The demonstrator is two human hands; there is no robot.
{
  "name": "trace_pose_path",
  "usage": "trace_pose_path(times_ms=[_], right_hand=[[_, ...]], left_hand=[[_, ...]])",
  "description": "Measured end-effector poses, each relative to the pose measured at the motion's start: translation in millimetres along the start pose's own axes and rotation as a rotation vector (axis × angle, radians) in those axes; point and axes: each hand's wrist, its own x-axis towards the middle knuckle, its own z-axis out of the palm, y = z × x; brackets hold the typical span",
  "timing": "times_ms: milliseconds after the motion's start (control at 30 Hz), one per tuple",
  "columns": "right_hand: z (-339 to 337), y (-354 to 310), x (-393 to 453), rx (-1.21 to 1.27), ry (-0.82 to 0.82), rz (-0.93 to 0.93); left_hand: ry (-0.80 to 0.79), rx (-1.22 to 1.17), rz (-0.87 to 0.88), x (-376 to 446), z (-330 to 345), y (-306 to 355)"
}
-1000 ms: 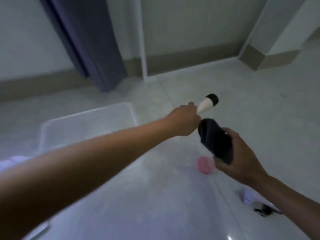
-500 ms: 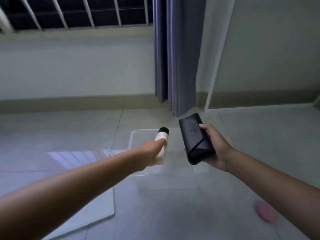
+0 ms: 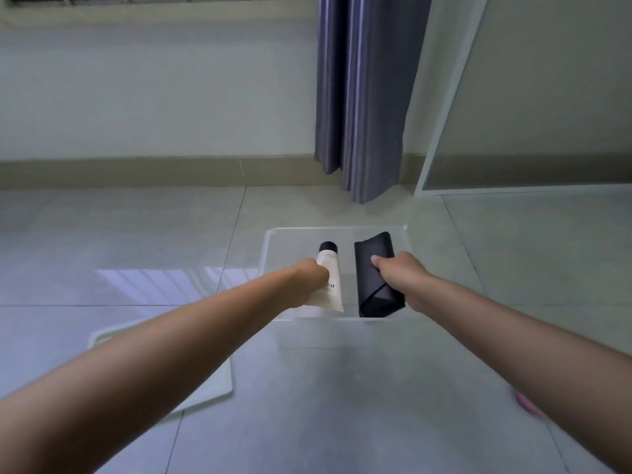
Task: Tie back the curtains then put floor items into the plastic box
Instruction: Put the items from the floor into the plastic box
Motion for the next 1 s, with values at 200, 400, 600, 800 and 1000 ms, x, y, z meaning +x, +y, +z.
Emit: trace_pose_path(times_ms=[200, 400, 600, 800, 1000], right_hand=[[20, 4, 21, -0.256, -0.013, 0.058], [35, 10, 38, -0.461, -0.060, 0.056], [42, 19, 47, -0.601, -0.125, 0.058], [40, 24, 49, -0.639, -0.016, 0.021], [34, 29, 38, -0.922, 0.012, -0.395]], left_hand=[[-0.202, -0.076, -0.080, 16, 8, -4], [-0.250, -0.104, -0.160, 35, 25, -12], [-0.248, -0.088, -0.172, 48, 36, -18], [-0.217, 0.061, -0.104, 52, 47, -21], [-0.099, 0.333, -0.010, 50, 46, -22]])
